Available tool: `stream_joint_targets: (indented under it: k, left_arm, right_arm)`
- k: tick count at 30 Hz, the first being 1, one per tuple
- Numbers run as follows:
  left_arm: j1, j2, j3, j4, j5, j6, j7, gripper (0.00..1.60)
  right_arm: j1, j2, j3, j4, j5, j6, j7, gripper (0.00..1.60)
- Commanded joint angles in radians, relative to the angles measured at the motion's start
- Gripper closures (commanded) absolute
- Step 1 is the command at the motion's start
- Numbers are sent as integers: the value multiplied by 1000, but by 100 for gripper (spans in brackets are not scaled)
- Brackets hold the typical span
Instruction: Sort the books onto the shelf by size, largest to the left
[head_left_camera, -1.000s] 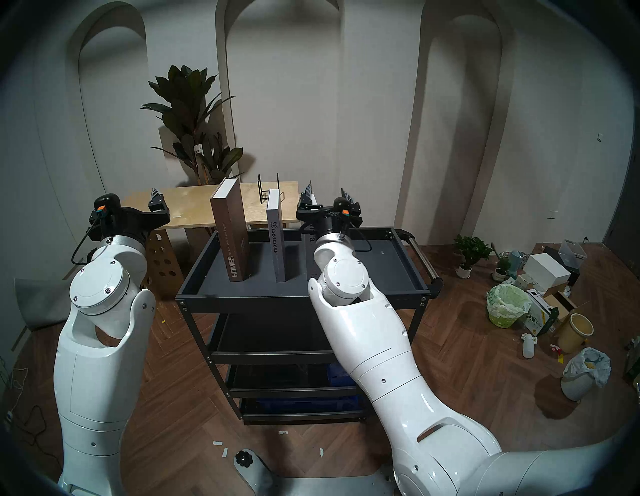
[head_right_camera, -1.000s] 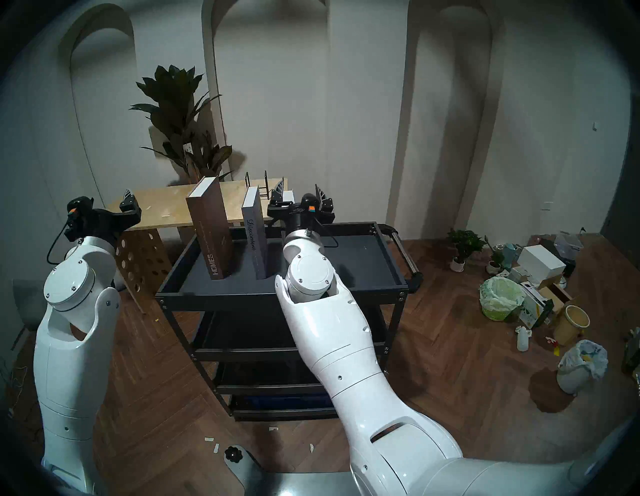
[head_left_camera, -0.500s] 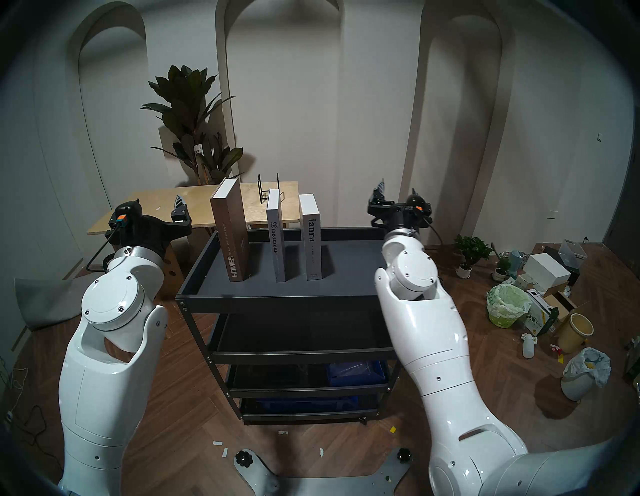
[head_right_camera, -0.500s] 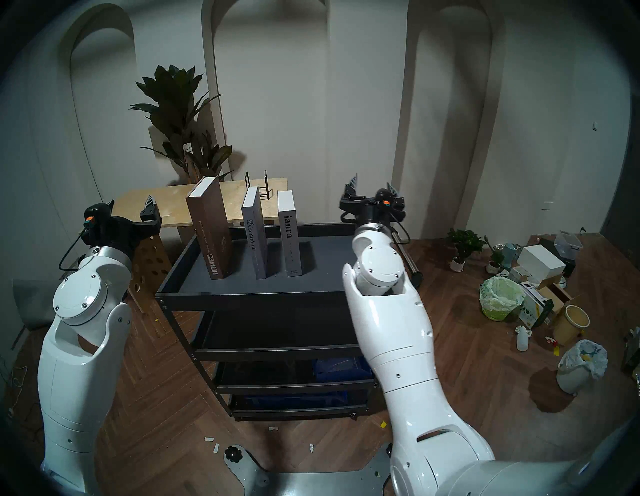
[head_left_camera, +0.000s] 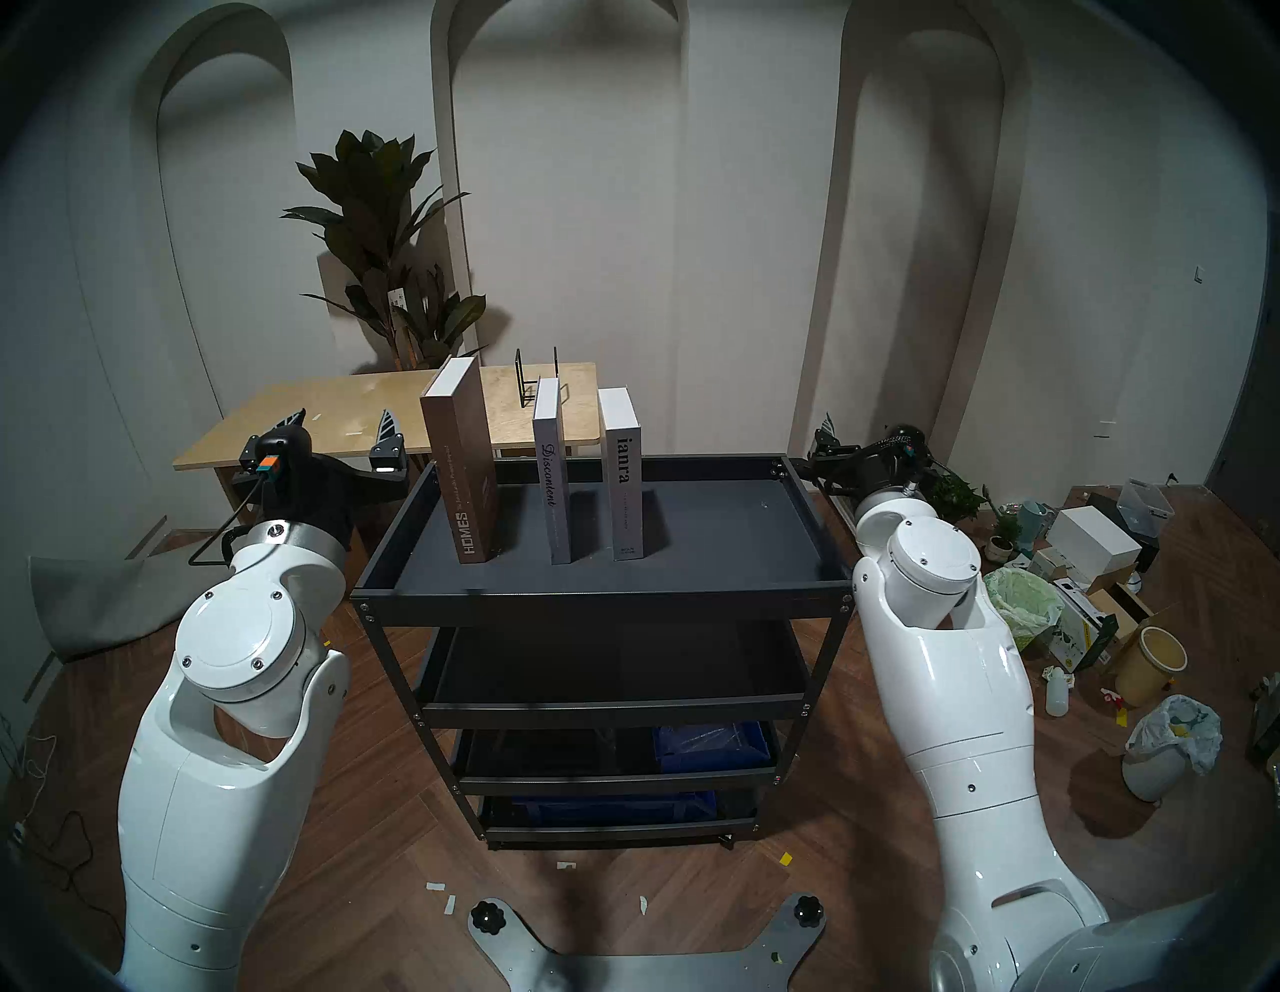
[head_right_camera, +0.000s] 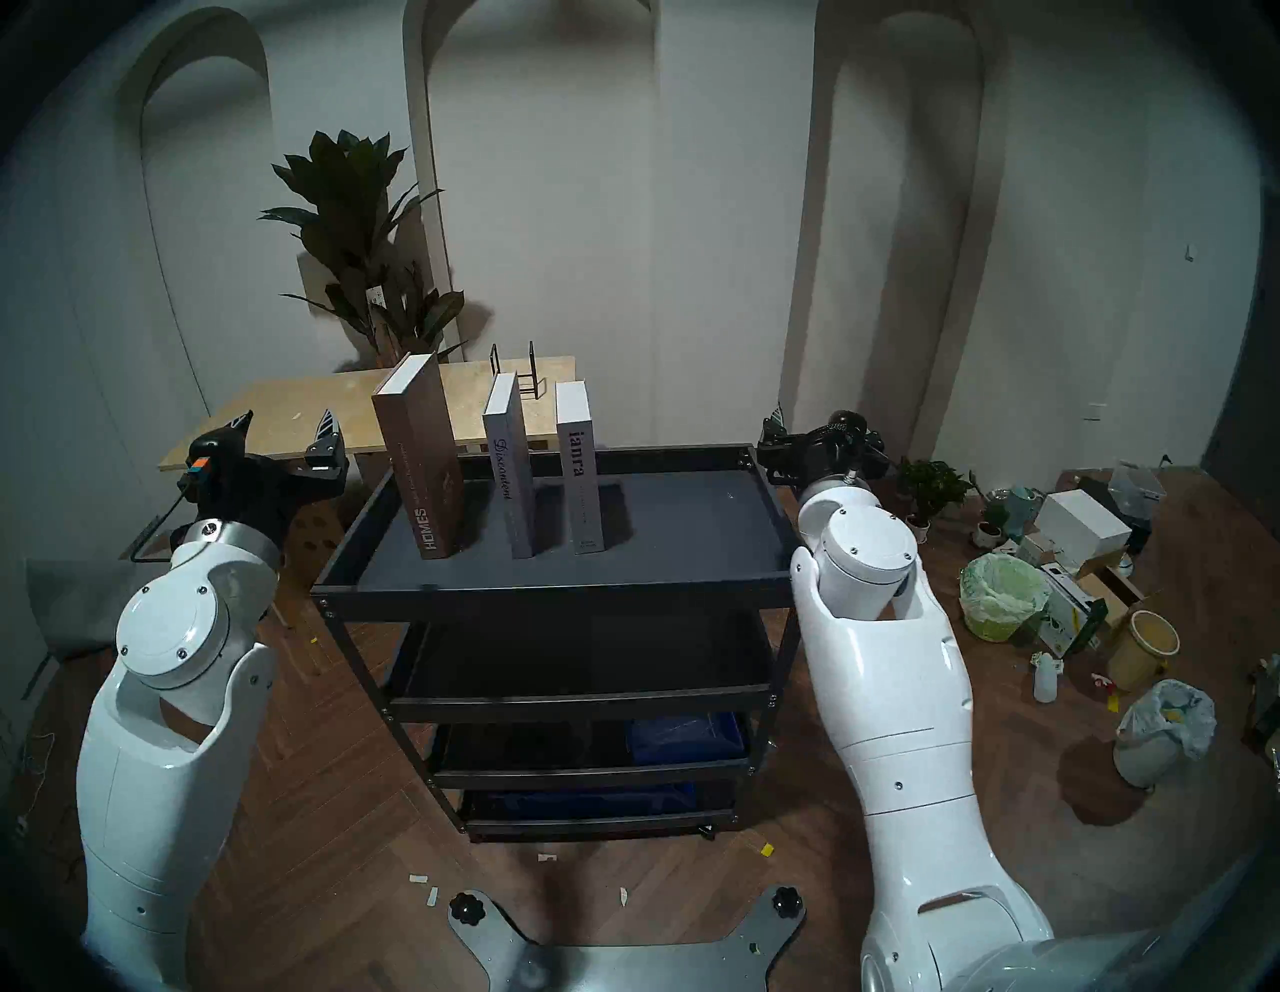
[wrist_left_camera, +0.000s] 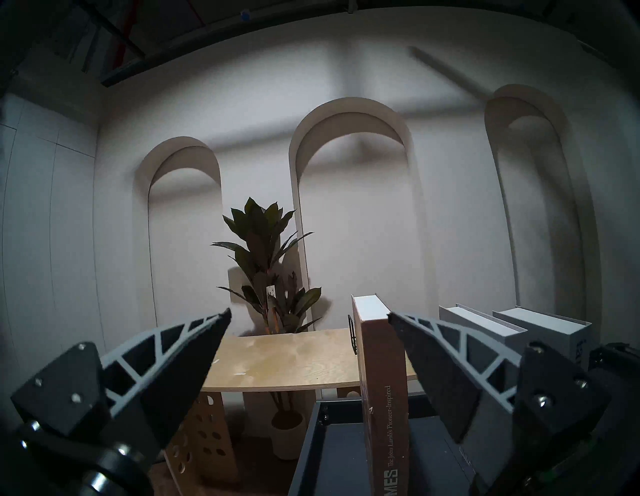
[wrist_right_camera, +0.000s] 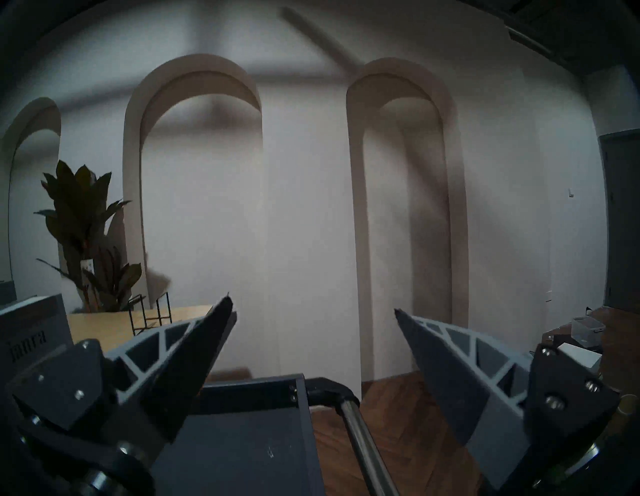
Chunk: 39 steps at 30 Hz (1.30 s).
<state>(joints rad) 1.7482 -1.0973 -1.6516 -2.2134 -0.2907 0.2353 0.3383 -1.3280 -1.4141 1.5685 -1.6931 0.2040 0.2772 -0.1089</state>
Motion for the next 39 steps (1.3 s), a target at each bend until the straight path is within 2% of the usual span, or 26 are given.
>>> stream_joint_targets:
  k: [1,3,5,8,13,15,16,17,19,22,24,26,28,34,39]
  left_arm:
    - [19,13,-20,-16,5,-36,-16,0]
    - [25,15,-34,-9,-23,-46,-43,0]
    - [30,14,-40,-6,-30,-45,-48,0]
    - [47,30,-61,10,-38,-72,-81,0]
    - [40,41,-68,46,-44,-91,-105,0]
    - [22,47,-65,75,-38,-92,-108,0]
    - [-10,42,-60,112,-61,-73,-110,0]
    - [-21,38,-59,124,-71,-68,-110,0]
    - [-34,28,-60,133,-94,-52,-110,0]
    - [-72,16,-60,171,-124,-30,-100,0]
    - [-75,17,-61,175,-125,-28,-99,0]
    - [-76,21,-65,177,-133,-17,-103,0]
    - [-73,20,-66,173,-140,-4,-101,0]
    - [-61,23,-62,165,-133,25,-90,0]
    - [-62,25,-61,164,-135,32,-85,0]
  right_arm:
    - [-25,81,16,-113,42,122,72,0]
    - [-29,93,28,-131,65,172,93,0]
    - [-34,103,32,-139,69,176,100,0]
    - [-55,131,71,-188,113,272,148,0]
    - [-80,144,116,-212,154,321,195,0]
    - [-102,143,136,-212,168,287,219,0]
    - [-134,120,155,-205,173,214,225,0]
    - [-142,110,159,-200,171,190,224,0]
    - [-141,92,168,-196,167,210,226,0]
    - [-155,66,167,-158,172,134,236,0]
    - [-156,61,166,-153,174,124,239,0]
    - [-160,51,159,-133,176,69,242,0]
    - [-160,49,150,-122,169,45,242,0]
    - [-159,53,125,-94,150,-7,254,0]
    - [-161,40,117,-87,130,-36,229,0]
